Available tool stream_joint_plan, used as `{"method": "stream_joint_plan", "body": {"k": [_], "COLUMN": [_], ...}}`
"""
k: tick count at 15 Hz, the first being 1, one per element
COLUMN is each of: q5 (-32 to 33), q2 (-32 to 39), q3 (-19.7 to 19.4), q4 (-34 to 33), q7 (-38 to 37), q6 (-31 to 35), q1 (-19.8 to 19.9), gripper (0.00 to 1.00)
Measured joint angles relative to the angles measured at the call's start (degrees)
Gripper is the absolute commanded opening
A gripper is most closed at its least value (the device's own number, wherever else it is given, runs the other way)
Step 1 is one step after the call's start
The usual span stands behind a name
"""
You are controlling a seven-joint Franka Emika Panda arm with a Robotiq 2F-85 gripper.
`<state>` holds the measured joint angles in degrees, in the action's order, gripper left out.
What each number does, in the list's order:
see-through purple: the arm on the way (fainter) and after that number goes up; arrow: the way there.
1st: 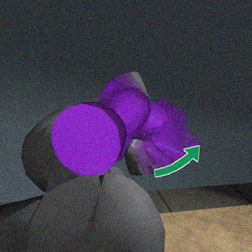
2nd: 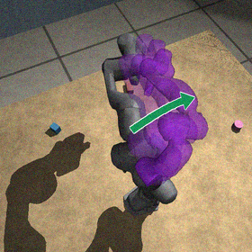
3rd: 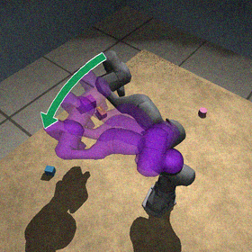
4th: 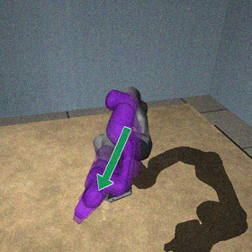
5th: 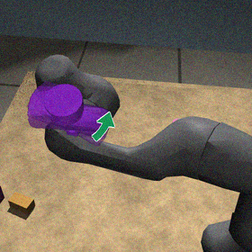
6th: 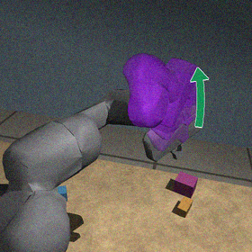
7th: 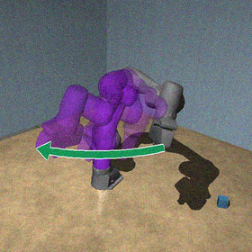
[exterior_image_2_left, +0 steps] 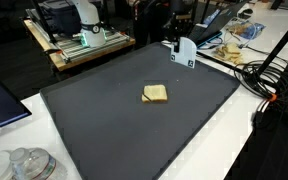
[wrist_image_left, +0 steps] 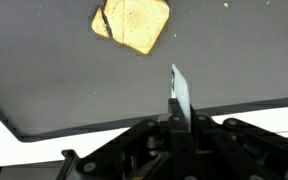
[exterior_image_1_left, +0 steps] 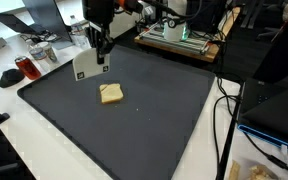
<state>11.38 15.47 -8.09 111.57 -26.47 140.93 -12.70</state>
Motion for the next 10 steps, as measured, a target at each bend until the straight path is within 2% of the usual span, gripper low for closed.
{"method": "stream_joint_plan", "body": {"k": [2, 6, 10], "q5": [3.55, 8.77, 11.74], "q2": [3.58, 10.52, 18.02], "q3": [-2.76, -1.16, -0.48], "q4": [-3.64, -11.72, -20.46], "q7": [-8.57, -23.71, -32.80], "q6": [-3.21, -13.39, -21.80], "q1": [-4.32, -7.79, -9.23], "gripper": [0.01, 0.01, 0.01]}}
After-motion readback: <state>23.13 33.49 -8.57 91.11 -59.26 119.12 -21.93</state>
